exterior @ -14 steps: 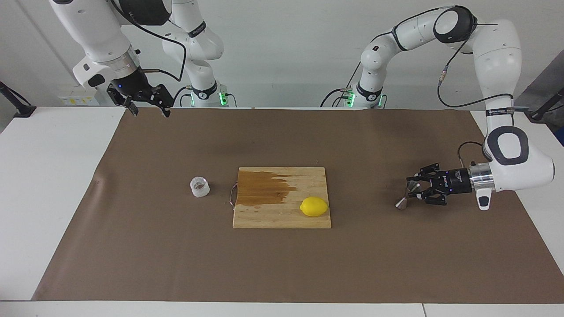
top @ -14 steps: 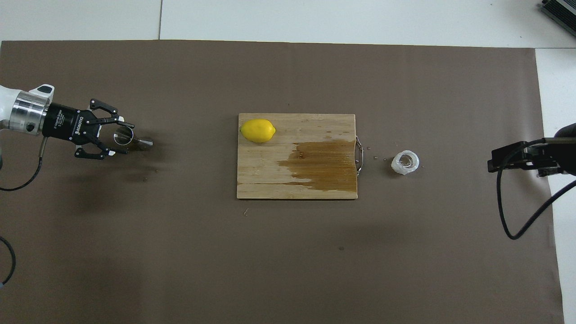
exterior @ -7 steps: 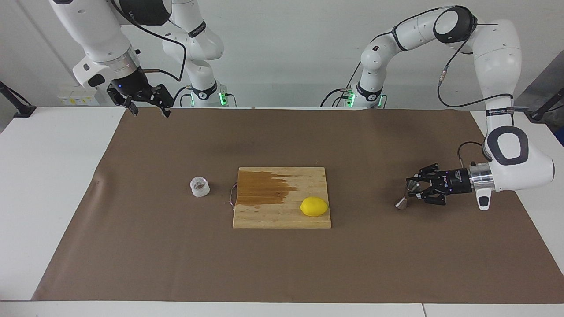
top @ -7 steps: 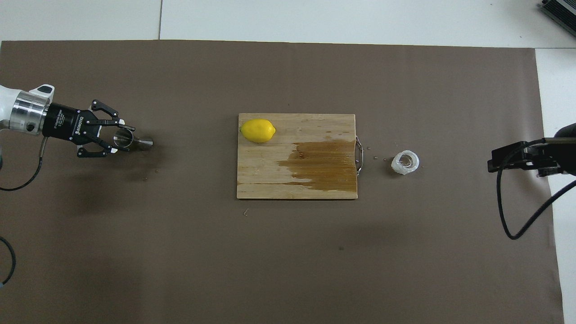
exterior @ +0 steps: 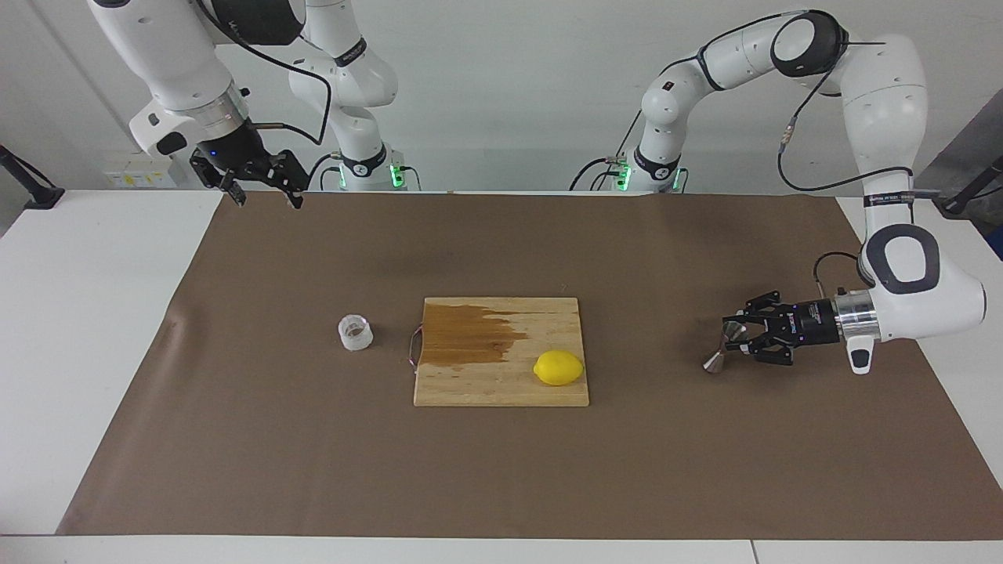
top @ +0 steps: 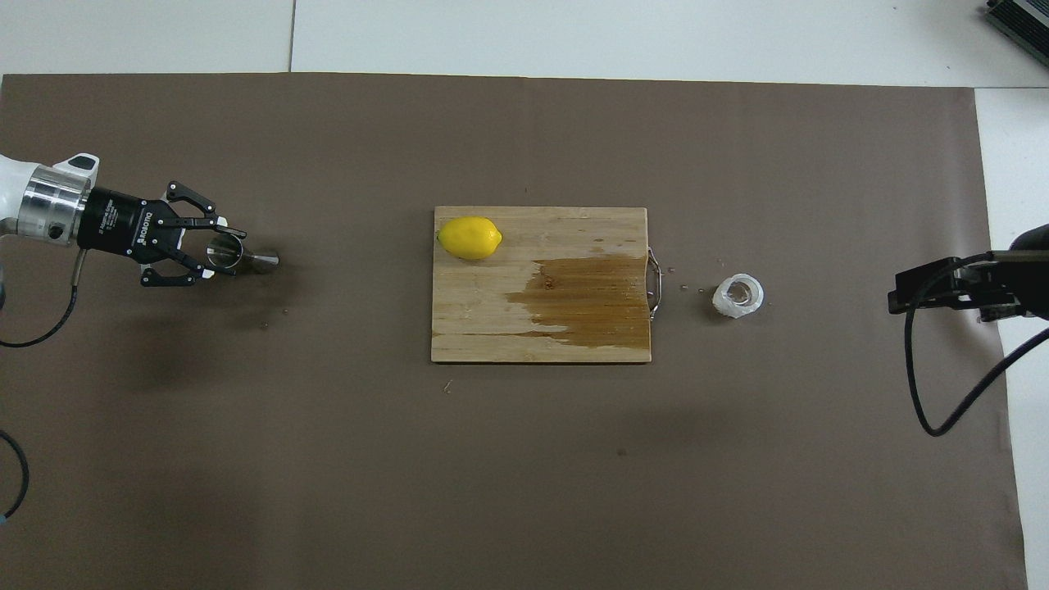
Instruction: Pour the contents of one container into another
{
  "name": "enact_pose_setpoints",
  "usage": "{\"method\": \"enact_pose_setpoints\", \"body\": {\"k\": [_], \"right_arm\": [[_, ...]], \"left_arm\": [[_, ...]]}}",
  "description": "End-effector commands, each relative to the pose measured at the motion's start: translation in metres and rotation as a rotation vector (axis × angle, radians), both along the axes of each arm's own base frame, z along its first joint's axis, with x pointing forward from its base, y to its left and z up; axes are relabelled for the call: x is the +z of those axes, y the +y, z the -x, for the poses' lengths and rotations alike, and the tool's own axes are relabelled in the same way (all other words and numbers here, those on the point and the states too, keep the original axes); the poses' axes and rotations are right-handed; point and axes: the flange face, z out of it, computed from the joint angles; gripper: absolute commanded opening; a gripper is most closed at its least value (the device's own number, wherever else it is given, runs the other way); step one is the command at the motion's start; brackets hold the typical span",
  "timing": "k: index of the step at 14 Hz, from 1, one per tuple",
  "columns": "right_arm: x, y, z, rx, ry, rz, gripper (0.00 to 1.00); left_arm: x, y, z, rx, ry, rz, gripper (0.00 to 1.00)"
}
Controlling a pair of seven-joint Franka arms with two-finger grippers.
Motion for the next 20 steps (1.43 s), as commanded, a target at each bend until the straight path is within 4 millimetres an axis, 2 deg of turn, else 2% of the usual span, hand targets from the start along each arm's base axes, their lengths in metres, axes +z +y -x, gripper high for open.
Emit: {"method": "enact_pose_setpoints", "body": {"k": [1,2,4,8,11,15,18,20], "right_arm": [[0.003,0.0,0.001,-0.017,-0.005,-0.023,1.0],[0.003,0.0,0.001,-0.017,-0.005,-0.023,1.0],[0.003,0.0,0.001,-0.017,-0.005,-0.023,1.0],[0.003,0.0,0.001,-0.017,-0.005,-0.023,1.0],[0.004,0.0,0.002,-0.017,-0.007,-0.023,1.0],[0.003,0.0,0.001,-0.017,-0.005,-0.023,1.0],[0.003,0.0,0.001,-0.017,-0.005,-0.023,1.0],[0.003,0.0,0.001,-0.017,-0.005,-0.022,1.0]], "left_arm": [[0.002,-0.002,-0.005,0.011,0.004,-0.001,0.13],[0.004,-0.003,-0.005,0.009,0.002,-0.001,0.07],[0.008,-0.006,-0.006,0.011,-0.004,0.003,0.04],[0.028,-0.017,-0.008,0.039,0.002,0.023,0.03],[0.046,-0.032,-0.009,0.052,0.004,0.034,0.03],[0.068,-0.056,-0.01,0.107,0.057,0.036,0.03],[0.088,-0.088,-0.012,0.149,0.106,0.063,0.03],[0.092,-0.107,-0.011,0.178,0.13,0.074,0.04]]}}
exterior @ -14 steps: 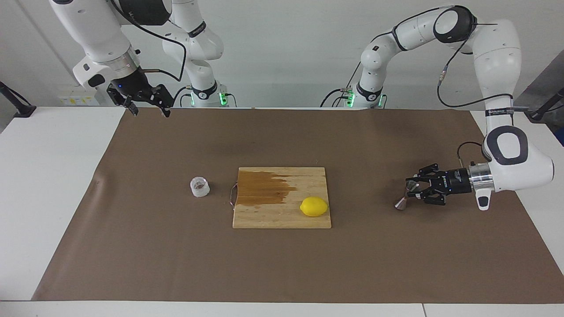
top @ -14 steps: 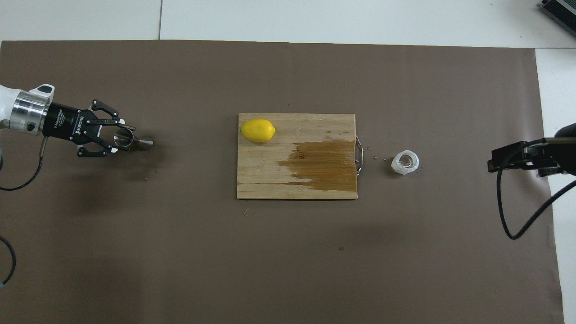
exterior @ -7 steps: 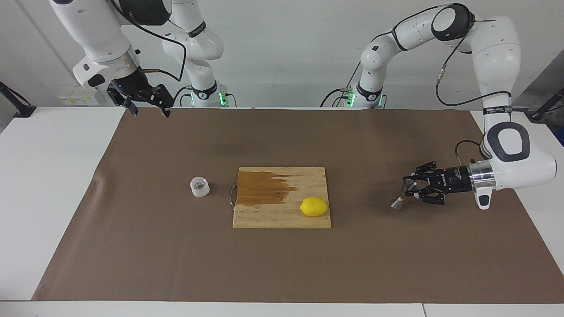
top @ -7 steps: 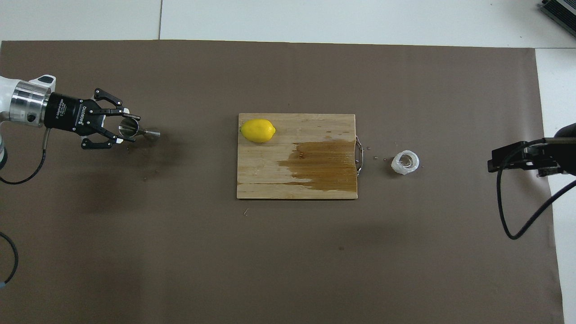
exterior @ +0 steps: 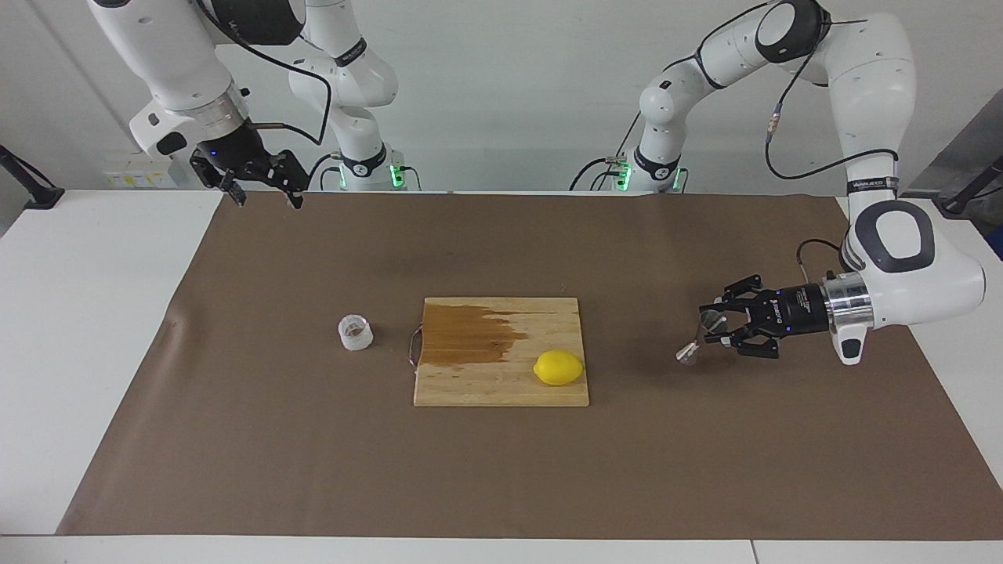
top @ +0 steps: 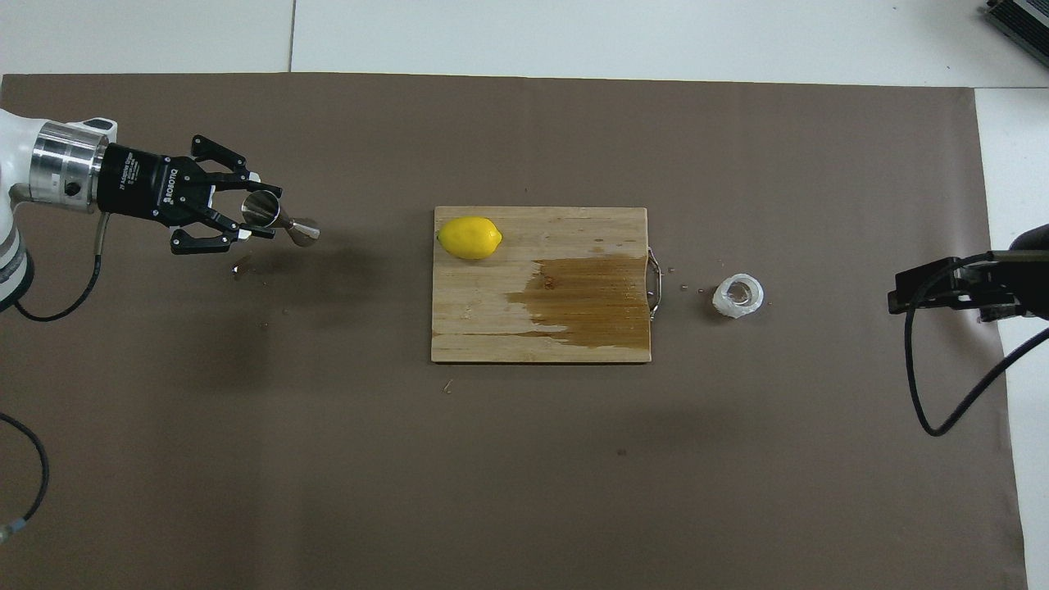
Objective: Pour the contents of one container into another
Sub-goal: 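Lift the metal cup with the left gripper over the cutting board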
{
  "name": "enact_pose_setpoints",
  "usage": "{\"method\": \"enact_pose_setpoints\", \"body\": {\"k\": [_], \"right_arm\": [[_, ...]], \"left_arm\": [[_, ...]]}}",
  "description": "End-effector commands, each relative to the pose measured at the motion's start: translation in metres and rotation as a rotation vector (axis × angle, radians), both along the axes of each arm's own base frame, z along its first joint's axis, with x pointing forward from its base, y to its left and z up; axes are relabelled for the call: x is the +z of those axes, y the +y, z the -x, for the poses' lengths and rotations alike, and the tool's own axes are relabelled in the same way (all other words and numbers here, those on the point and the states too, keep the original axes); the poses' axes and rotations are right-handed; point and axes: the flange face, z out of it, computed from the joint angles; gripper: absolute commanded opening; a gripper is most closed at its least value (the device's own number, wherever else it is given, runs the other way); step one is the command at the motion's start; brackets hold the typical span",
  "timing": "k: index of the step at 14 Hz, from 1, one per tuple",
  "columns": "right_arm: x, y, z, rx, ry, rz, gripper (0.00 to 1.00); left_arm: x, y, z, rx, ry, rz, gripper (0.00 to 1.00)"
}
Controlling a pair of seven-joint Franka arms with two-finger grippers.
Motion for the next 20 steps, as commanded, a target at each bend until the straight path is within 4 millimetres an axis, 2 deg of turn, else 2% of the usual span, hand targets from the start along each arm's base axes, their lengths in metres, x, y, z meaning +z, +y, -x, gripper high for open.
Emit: {"method": "enact_pose_setpoints", "body": {"k": [1,6,9,11,13,17,20], "right_arm": [[0.003,0.0,0.001,-0.017,-0.005,-0.023,1.0],[0.004,0.0,0.002,-0.017,-0.007,-0.023,1.0],[0.004,0.0,0.002,-0.017,-0.007,-0.023,1.0],[0.003,0.0,0.001,-0.017,-0.005,-0.023,1.0],[0.003,0.0,0.001,-0.017,-0.005,-0.023,1.0],[0.003,0.0,0.001,-0.017,-0.005,-0.023,1.0],[0.004,0.0,0.002,-0.017,-0.007,-0.023,1.0]], "left_arm": [[0.008,-0.028,0.005,0.056,0.026,0.004,0.04],[0.002,-0.082,0.023,0.165,0.039,0.029,0.03],[0.014,-0.132,0.031,0.197,0.024,0.051,0.04],[0.009,-0.154,0.04,0.26,0.027,0.058,0.03],[0.015,-0.185,0.05,0.296,0.018,0.065,0.03],[0.012,-0.254,0.075,0.385,-0.003,0.058,0.03],[0.0,-0.297,0.1,0.441,-0.013,0.027,0.03]]}}
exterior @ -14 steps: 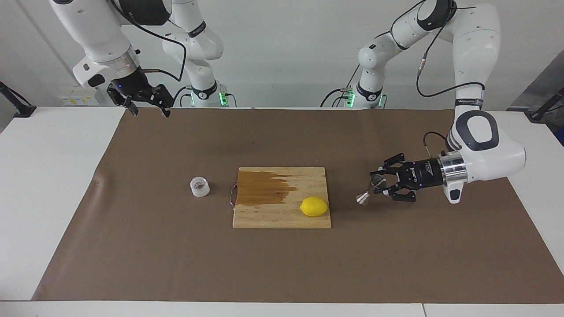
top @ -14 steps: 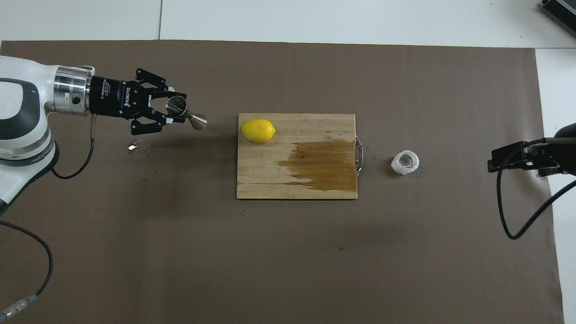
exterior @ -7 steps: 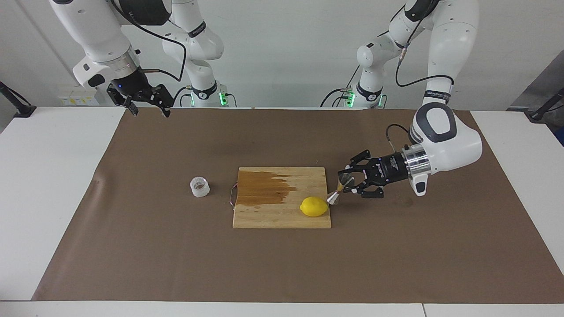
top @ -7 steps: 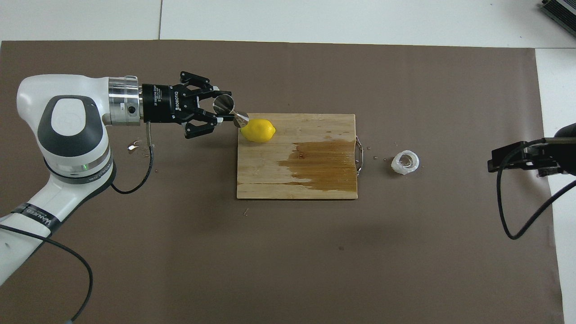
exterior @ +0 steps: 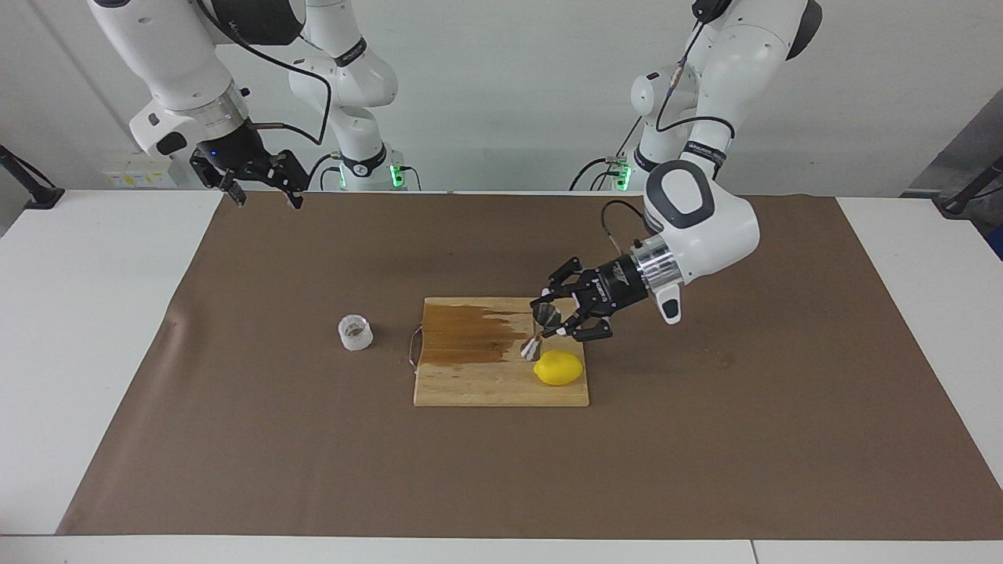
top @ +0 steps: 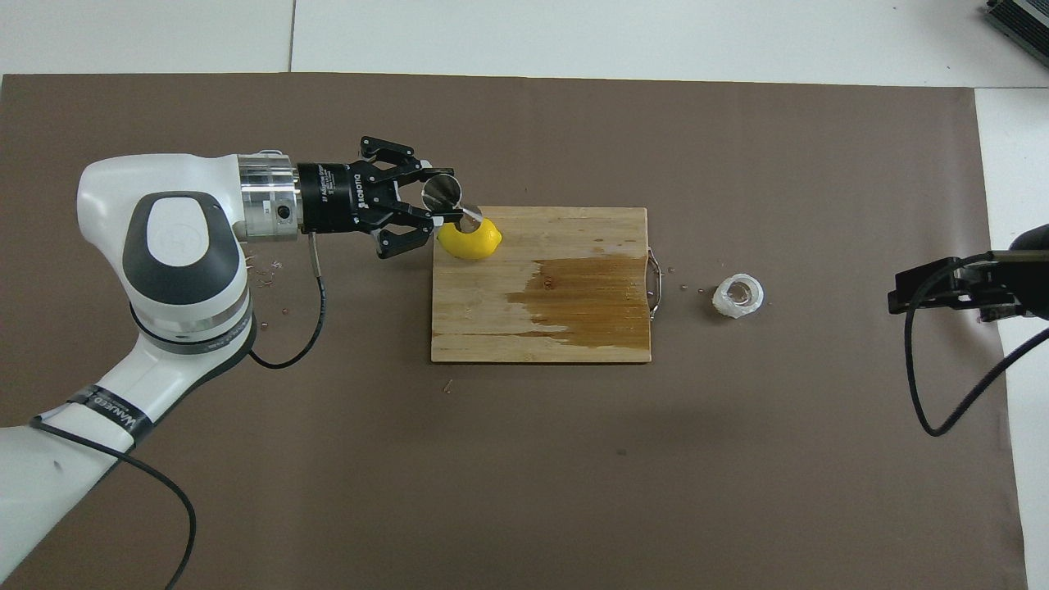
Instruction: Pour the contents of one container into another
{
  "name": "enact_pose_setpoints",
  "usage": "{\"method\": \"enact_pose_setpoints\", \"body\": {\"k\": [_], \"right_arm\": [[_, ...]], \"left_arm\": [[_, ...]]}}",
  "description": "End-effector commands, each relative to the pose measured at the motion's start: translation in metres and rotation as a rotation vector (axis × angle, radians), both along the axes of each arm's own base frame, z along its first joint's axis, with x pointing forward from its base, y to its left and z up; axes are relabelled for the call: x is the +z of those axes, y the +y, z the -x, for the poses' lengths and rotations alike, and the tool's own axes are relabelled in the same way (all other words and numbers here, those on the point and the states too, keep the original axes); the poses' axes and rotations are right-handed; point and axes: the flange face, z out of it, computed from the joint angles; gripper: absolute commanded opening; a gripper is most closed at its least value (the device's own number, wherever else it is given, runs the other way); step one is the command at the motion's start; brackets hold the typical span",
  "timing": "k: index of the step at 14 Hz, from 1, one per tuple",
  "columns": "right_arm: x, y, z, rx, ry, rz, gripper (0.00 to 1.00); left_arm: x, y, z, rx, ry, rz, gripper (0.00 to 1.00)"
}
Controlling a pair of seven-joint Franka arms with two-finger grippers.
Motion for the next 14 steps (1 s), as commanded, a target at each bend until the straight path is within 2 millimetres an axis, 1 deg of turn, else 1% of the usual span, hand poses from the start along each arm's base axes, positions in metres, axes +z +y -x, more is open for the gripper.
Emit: {"method": "enact_pose_setpoints", "body": {"k": [1,3,4,7,10,11,13,14], "right_arm": [[0.004,0.0,0.002,-0.017,-0.007,-0.023,1.0],[0.003,0.0,0.001,-0.017,-0.005,-0.023,1.0],[0.003,0.0,0.001,-0.017,-0.005,-0.023,1.0],[0.003,0.0,0.001,-0.017,-0.005,-0.023,1.0],[0.003,0.0,0.001,-0.017,-0.005,-0.023,1.0],[0.004,0.0,0.002,-0.017,-0.007,-0.023,1.0],[0.003,0.0,0.001,-0.017,-0.005,-0.023,1.0],[0.003,0.0,0.001,-0.017,-0.005,-0.023,1.0]], "left_arm": [[-0.008,-0.031,0.03,0.075,-0.004,-0.05,0.03],[-0.013,-0.053,0.046,0.142,-0.002,-0.074,0.03],[-0.021,-0.064,0.055,0.169,0.012,-0.085,0.03],[-0.035,-0.084,0.075,0.239,0.038,-0.116,0.03],[-0.049,-0.105,0.093,0.257,0.033,-0.161,0.03],[-0.052,-0.111,0.097,0.255,0.033,-0.166,0.03],[-0.057,-0.113,0.098,0.257,0.039,-0.173,0.03],[-0.056,-0.113,0.097,0.259,0.036,-0.171,0.03]]}}
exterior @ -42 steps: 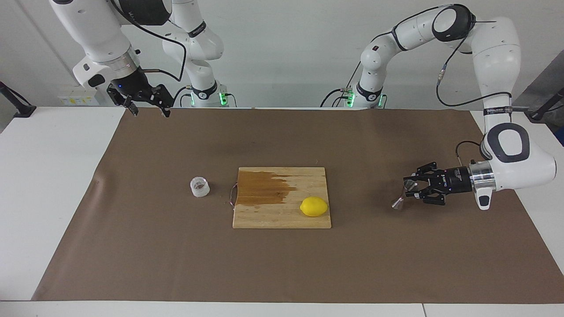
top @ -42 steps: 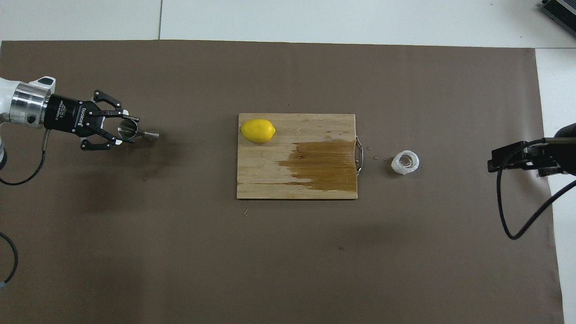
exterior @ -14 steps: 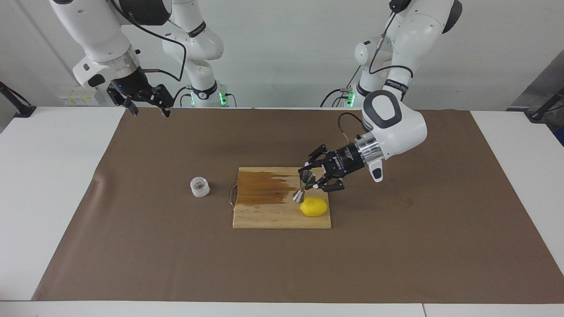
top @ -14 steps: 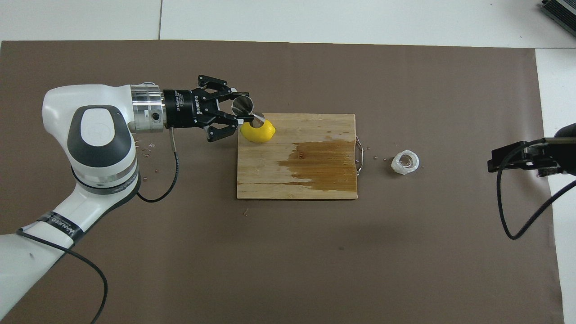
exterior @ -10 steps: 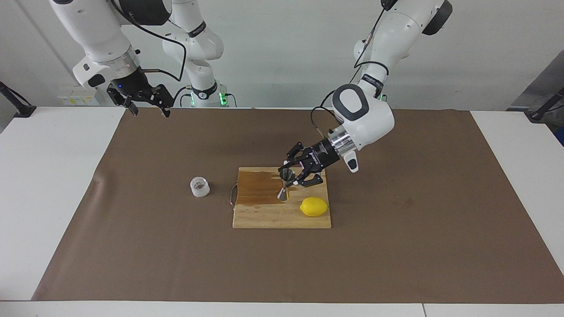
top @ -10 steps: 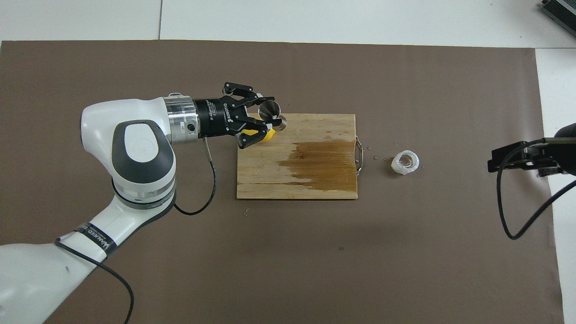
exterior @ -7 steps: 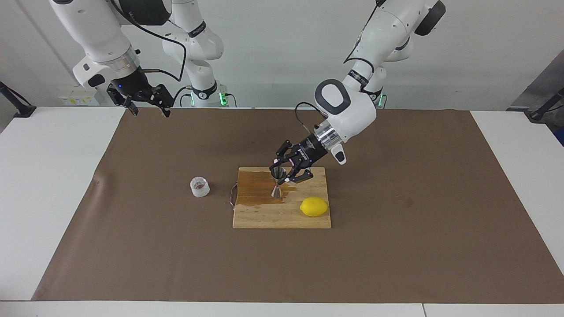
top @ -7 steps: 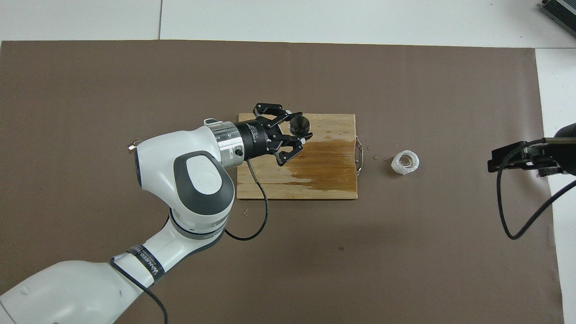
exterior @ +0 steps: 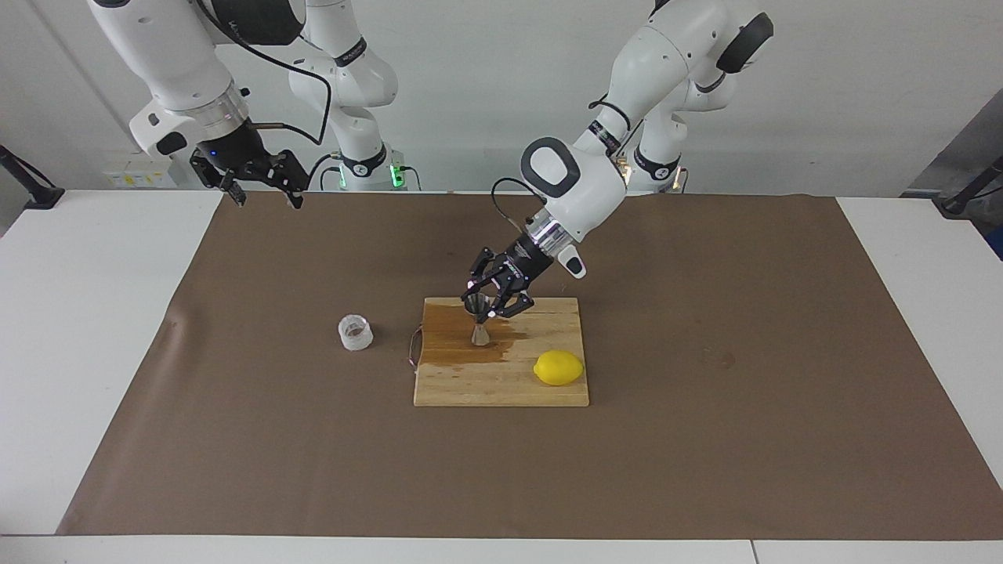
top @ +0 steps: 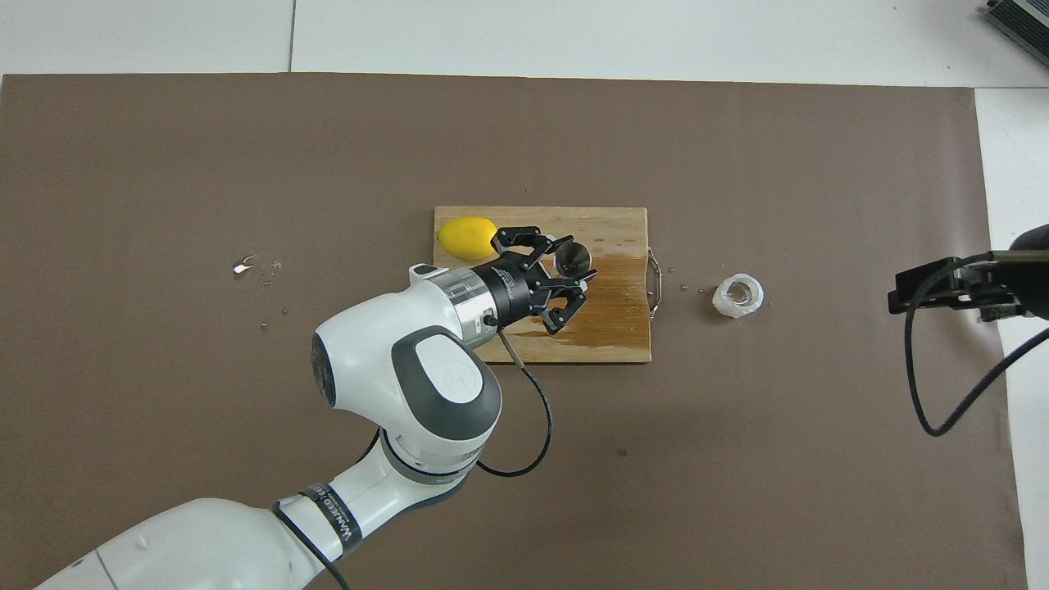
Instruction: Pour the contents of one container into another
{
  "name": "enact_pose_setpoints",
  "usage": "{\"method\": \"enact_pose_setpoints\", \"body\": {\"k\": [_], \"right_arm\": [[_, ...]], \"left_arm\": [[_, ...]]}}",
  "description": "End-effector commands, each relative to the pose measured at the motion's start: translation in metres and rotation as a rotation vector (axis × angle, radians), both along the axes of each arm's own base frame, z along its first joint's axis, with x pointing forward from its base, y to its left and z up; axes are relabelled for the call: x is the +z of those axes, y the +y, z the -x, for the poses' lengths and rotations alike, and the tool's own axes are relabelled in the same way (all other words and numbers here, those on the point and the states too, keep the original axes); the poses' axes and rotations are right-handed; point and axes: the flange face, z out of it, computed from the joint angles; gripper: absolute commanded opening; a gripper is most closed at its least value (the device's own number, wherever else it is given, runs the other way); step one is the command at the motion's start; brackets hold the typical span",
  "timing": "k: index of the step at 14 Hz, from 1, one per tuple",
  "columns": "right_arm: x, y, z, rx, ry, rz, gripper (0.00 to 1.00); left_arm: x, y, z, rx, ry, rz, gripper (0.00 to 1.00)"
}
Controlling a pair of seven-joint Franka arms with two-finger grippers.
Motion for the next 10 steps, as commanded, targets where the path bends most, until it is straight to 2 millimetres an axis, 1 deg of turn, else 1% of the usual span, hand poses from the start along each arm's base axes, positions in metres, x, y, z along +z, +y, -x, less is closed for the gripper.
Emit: {"method": "enact_pose_setpoints", "body": {"k": [1,2,4,5,7,8,9,10], "right_arm": [[0.003,0.0,0.001,-0.017,-0.005,-0.023,1.0],[0.003,0.0,0.001,-0.017,-0.005,-0.023,1.0],[0.004,0.0,0.002,-0.017,-0.007,-0.023,1.0],[0.003,0.0,0.001,-0.017,-0.005,-0.023,1.0],[0.003,0.0,0.001,-0.017,-0.005,-0.023,1.0],[0.003,0.0,0.001,-0.017,-0.005,-0.023,1.0],[0.003,0.0,0.001,-0.017,-0.005,-0.023,1.0],[0.003,0.0,0.001,-0.017,-0.005,-0.023,1.0]], "left_arm": [[0.001,0.0,-0.004,0.03,-0.005,-0.002,0.03],[0.001,0.0,-0.004,0.033,-0.006,-0.003,0.04],[-0.005,-0.002,-0.001,0.034,0.002,-0.011,0.05],[-0.006,-0.002,0.0,0.037,0.001,-0.017,0.08],[-0.007,-0.005,0.002,0.033,0.002,-0.017,0.1],[-0.007,-0.005,0.002,0.033,0.002,-0.017,0.13],[-0.011,-0.004,0.001,0.033,0.007,-0.019,0.15],[-0.013,-0.005,0.001,0.03,0.01,-0.02,0.19]]}}
